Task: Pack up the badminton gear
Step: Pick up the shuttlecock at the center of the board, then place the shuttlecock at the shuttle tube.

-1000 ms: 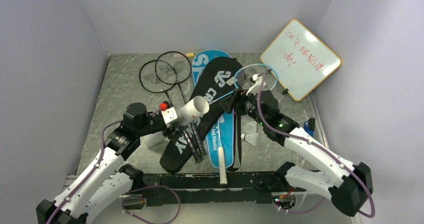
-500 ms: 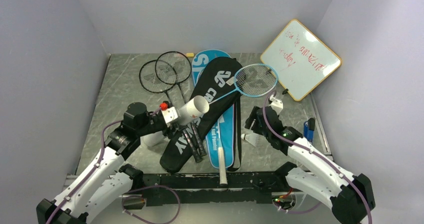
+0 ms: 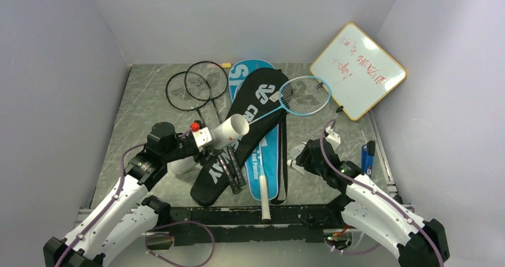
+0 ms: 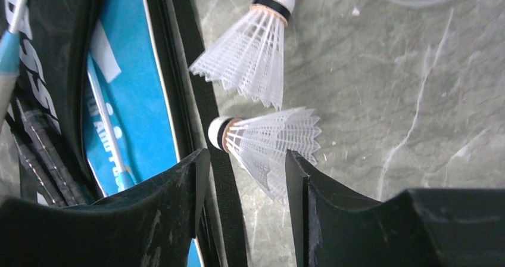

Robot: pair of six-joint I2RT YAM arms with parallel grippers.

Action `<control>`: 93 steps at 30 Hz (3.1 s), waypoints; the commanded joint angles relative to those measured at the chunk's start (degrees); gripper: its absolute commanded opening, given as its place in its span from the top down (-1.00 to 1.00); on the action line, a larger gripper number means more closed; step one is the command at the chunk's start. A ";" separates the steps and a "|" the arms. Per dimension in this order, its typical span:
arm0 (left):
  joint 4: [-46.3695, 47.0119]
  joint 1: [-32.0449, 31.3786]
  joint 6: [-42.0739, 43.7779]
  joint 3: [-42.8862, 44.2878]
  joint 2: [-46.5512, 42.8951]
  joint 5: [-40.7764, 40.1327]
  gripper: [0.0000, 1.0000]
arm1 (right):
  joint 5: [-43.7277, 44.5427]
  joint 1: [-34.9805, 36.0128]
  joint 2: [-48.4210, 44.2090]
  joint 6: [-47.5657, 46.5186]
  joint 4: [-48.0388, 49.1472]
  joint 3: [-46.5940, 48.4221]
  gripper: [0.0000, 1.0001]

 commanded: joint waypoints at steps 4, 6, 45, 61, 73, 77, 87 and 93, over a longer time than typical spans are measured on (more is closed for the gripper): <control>0.33 0.24 -0.15 2.33 0.97 1.74 0.73 | -3.22 -0.06 0.26 2.57 2.30 -1.58 0.16; 0.36 0.25 -0.13 2.29 0.98 1.72 0.73 | -3.09 -0.09 0.50 2.61 1.71 -1.03 0.34; -0.68 0.27 0.24 2.63 4.20 3.95 0.72 | -51.19 -0.07 4.13 -17.02 25.05 33.22 1.00; -0.51 0.25 0.17 2.46 5.09 6.20 0.72 | -54.99 0.33 9.18 -16.83 25.50 33.98 1.00; -0.42 0.29 0.17 2.46 5.38 6.48 0.71 | -55.59 2.28 11.65 -14.44 30.10 32.20 1.00; -0.50 0.29 0.24 2.46 5.28 6.38 0.72 | -55.78 4.17 13.65 -14.57 30.47 33.02 1.00; -0.51 0.26 0.17 2.55 5.50 6.56 0.72 | -55.09 6.87 15.54 -13.04 33.64 32.05 0.98; -0.20 0.32 0.23 2.37 4.86 6.47 0.72 | -54.15 9.36 17.68 -13.05 34.53 32.26 0.94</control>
